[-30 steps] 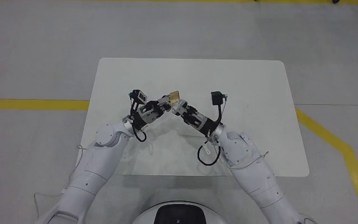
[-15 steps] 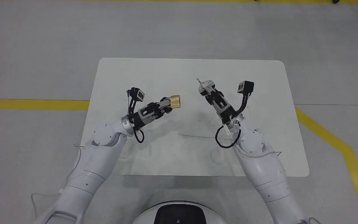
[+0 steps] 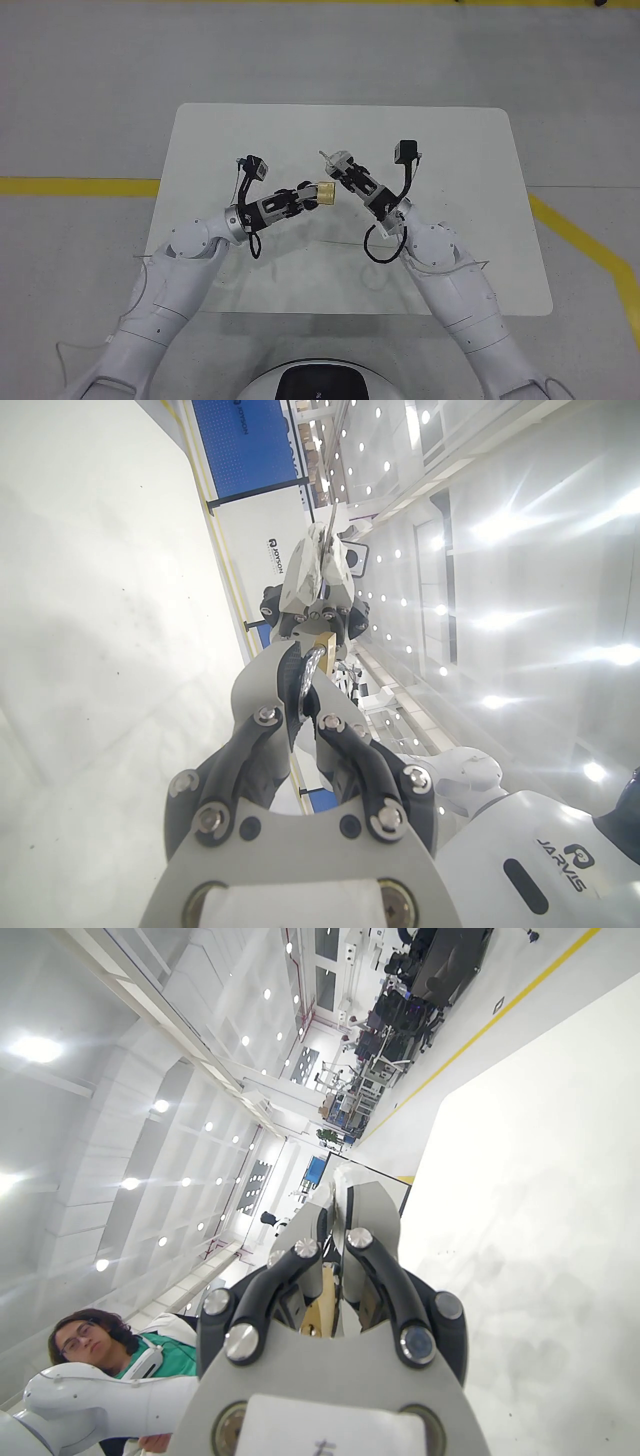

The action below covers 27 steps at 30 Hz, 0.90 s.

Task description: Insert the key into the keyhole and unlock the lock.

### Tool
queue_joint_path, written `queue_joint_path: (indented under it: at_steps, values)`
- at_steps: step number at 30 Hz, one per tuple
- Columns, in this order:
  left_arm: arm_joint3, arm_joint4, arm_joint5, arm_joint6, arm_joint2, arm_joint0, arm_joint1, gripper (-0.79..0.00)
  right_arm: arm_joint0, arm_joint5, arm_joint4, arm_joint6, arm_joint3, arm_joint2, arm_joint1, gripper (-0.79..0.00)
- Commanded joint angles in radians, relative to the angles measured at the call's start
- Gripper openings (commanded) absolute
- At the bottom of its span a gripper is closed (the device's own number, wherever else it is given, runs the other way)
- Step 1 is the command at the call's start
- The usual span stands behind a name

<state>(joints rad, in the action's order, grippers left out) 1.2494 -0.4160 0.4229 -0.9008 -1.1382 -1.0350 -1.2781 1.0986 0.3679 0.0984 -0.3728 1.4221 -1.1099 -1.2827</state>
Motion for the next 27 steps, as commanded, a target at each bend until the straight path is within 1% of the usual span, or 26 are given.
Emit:
queue_joint_path:
  at_steps: [1, 6, 12, 16, 19, 21, 27]
  values:
    - [-0.002, 0.000, -0.002, 0.002, -0.002, 0.002, 0.001, -0.785, -0.006, 0.002, 0.018, -0.015, -0.007, 0.000, -0.001, -0.785]
    - [-0.011, -0.003, -0.016, 0.010, -0.009, 0.011, 0.002, -0.785, -0.018, 0.007, 0.091, -0.111, -0.008, -0.002, -0.002, -0.785]
    - [-0.017, -0.008, -0.023, 0.019, -0.015, 0.018, 0.003, -0.785, -0.022, 0.011, 0.101, -0.206, 0.012, 0.001, 0.002, -0.785]
    - [-0.022, -0.018, -0.029, 0.029, -0.019, 0.021, 0.003, -0.785, -0.015, 0.009, 0.083, -0.233, 0.038, 0.000, 0.005, -0.785]
    - [-0.034, -0.059, -0.044, 0.034, -0.026, 0.022, 0.002, -0.785, -0.007, 0.006, 0.067, -0.233, 0.062, -0.005, 0.007, -0.785]
    - [-0.046, -0.098, -0.062, 0.033, -0.032, 0.024, 0.001, -0.785, 0.001, 0.008, 0.065, -0.213, 0.076, -0.024, 0.009, -0.785]
    - [-0.094, -0.309, -0.153, -0.075, -0.016, 0.050, -0.014, -0.785, 0.039, 0.017, 0.036, -0.139, 0.126, -0.122, 0.024, -0.785]
